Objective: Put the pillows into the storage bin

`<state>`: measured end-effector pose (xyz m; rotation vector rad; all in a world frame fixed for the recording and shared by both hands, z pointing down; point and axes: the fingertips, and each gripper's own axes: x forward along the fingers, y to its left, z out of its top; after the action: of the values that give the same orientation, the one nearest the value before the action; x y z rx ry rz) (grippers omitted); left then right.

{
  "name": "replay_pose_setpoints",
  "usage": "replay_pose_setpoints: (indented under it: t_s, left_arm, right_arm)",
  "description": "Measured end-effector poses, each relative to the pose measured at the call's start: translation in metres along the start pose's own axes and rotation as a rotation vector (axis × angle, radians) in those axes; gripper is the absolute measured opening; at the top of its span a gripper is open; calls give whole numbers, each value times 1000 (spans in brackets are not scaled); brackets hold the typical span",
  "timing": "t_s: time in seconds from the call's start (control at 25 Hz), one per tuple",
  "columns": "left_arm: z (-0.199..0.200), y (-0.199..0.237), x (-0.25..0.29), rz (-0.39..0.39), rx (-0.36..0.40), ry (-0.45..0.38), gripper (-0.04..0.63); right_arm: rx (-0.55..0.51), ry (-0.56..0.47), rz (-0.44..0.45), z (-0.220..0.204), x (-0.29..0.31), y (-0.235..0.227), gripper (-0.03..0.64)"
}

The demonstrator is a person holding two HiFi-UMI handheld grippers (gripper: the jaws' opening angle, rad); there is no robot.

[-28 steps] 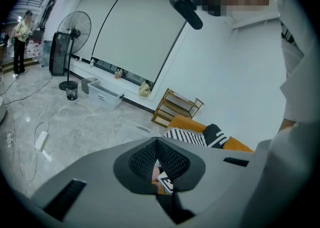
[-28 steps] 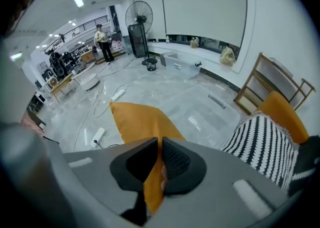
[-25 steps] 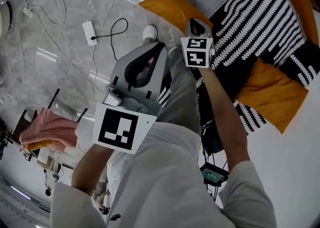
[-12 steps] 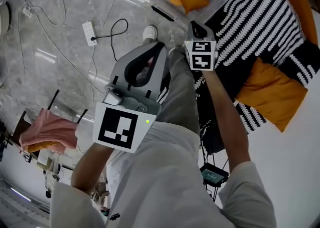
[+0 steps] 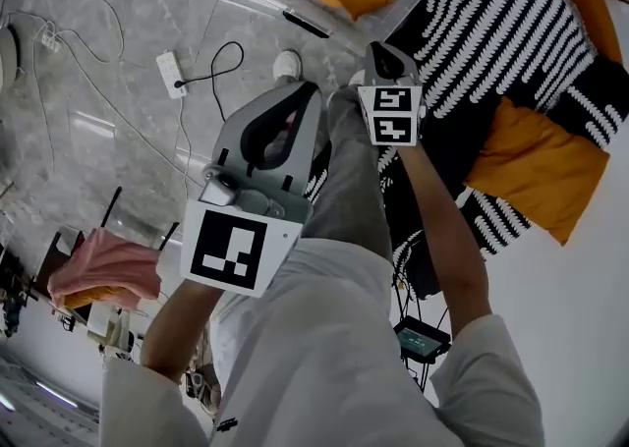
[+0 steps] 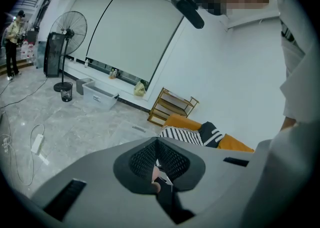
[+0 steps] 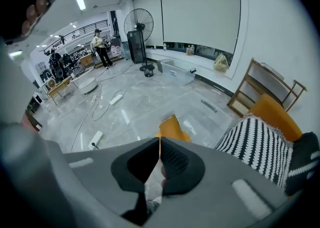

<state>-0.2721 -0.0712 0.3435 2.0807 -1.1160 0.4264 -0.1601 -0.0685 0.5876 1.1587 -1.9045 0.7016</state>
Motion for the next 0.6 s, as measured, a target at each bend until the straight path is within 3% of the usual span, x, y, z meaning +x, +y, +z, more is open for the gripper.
replay_pose_setpoints:
  t_s: [0.6]
  left_arm:
    - [11,-85,10,-70,97,-5,2]
  right_arm:
    - [49,-110,-25,-5,-97,-45,61]
